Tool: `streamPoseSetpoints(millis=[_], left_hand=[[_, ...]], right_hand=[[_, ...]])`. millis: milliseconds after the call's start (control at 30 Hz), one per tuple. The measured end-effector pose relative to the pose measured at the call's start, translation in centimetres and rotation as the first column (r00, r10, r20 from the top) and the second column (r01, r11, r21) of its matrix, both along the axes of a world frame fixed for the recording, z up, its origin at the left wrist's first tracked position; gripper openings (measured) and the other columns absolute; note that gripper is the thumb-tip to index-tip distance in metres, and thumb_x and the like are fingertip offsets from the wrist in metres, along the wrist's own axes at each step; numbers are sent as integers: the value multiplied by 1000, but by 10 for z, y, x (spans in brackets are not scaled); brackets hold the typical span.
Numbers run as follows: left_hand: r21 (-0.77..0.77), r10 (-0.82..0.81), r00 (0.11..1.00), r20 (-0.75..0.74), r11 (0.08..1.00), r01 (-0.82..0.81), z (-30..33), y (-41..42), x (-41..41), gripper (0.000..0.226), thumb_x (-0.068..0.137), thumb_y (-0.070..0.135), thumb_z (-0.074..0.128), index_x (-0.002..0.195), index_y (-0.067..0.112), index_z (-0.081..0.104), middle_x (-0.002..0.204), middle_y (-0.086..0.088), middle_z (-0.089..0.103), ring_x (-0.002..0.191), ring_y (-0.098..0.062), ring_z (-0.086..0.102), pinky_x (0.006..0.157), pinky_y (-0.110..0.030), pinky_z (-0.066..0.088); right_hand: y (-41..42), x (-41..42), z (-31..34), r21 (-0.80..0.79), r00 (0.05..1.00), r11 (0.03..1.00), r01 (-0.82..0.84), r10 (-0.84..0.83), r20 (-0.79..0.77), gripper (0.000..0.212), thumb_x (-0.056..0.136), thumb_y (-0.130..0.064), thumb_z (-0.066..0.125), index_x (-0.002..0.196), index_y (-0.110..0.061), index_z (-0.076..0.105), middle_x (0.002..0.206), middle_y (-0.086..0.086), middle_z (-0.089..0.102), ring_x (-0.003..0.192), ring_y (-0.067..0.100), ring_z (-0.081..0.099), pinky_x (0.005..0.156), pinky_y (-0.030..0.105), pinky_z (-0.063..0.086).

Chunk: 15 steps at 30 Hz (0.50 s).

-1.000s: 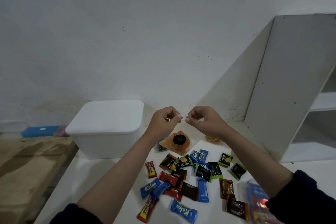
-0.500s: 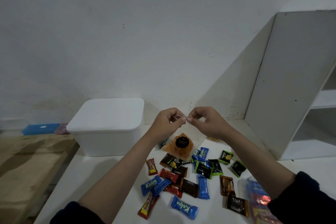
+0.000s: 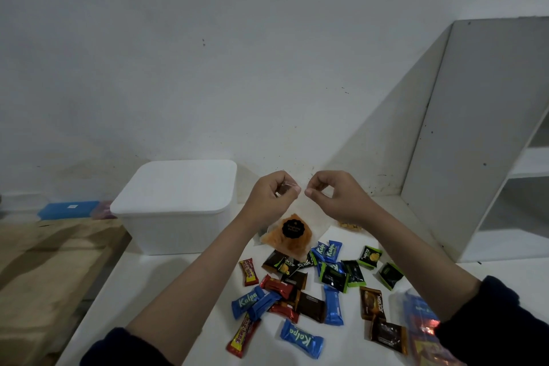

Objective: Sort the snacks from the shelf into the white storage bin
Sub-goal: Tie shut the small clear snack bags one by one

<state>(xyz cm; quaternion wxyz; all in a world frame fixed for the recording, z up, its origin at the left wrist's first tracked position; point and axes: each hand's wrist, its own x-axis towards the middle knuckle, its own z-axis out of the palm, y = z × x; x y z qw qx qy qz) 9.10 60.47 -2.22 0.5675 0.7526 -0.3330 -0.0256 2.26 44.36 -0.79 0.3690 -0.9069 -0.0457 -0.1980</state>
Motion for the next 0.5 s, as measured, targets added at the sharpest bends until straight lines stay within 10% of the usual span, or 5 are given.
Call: streamPoseSetpoints(millis=[500], left_hand=[[-46,-6,993,-122,999,0,1,3,-5,17,91,12,57,76,20,57,72,-3,58,66,-11,53,64,-17,45]], right_hand=[[5,-2,2,20,1000,1000,-2,2,26,11,87,-16,65,76,-16,63,71,-10,61,71,2,56,68,11,43]])
